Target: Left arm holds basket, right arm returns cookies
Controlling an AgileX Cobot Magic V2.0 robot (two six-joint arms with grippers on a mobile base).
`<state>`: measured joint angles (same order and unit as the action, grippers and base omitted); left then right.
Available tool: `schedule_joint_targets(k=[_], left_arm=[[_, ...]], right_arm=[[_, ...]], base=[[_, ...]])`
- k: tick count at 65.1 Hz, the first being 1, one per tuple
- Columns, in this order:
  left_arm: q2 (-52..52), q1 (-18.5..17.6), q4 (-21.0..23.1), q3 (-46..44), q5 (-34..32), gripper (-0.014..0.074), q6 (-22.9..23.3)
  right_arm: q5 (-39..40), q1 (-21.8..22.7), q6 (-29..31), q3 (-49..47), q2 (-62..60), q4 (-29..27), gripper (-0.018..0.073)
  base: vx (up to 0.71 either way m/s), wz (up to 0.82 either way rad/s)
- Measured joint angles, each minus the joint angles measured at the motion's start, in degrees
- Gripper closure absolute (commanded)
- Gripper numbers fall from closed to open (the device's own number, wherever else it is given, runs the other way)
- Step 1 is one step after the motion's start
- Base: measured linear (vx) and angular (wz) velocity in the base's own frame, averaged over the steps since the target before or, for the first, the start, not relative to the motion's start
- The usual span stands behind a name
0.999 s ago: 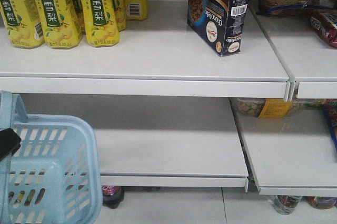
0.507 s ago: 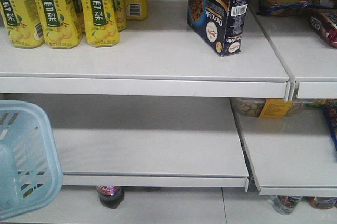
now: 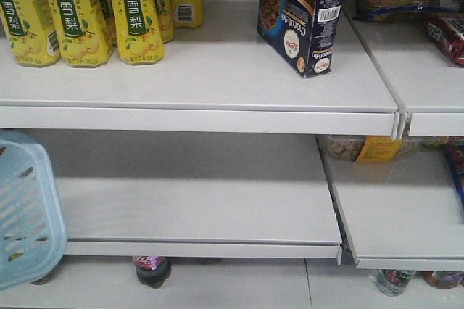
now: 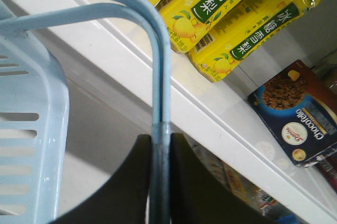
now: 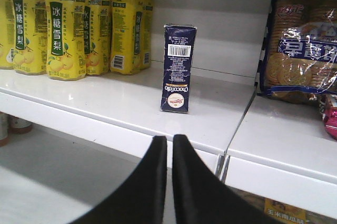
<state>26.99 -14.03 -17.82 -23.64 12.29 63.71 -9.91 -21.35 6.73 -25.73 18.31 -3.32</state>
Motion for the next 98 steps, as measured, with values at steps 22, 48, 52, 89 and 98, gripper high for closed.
schedule_joint_targets(k=[22, 48, 52, 89, 98], left_arm=[[0.00, 0.00, -5.13, 0.00, 0.14, 0.0599, -2.14], [-2.73, 0.35, 10.20, 0.00, 2.57, 0.0599, -25.42], [-4.33, 1.06, 11.33, 0.00, 3.86, 0.0599, -28.11], [-18.84, 12.11, 20.02, 4.15, 6.49, 0.0599, -57.47], [-22.02, 12.26, 21.14, 9.31, 4.66, 0.0599, -58.44]], right_arm=[[0.00, 0.00, 0.00, 0.00, 0.00, 0.00, 0.0562], [-0.01, 0.00, 0.00, 0.00, 0.00, 0.00, 0.0562], [-0.01, 0.00, 0.00, 0.00, 0.00, 0.00, 0.0562], [-0.01, 0.00, 0.00, 0.00, 0.00, 0.00, 0.0562], [-0.01, 0.00, 0.00, 0.00, 0.00, 0.00, 0.0562]], base=[[0.00, 0.00], [0.00, 0.00], [0.00, 0.00], [0.00, 0.00], [0.00, 0.00]])
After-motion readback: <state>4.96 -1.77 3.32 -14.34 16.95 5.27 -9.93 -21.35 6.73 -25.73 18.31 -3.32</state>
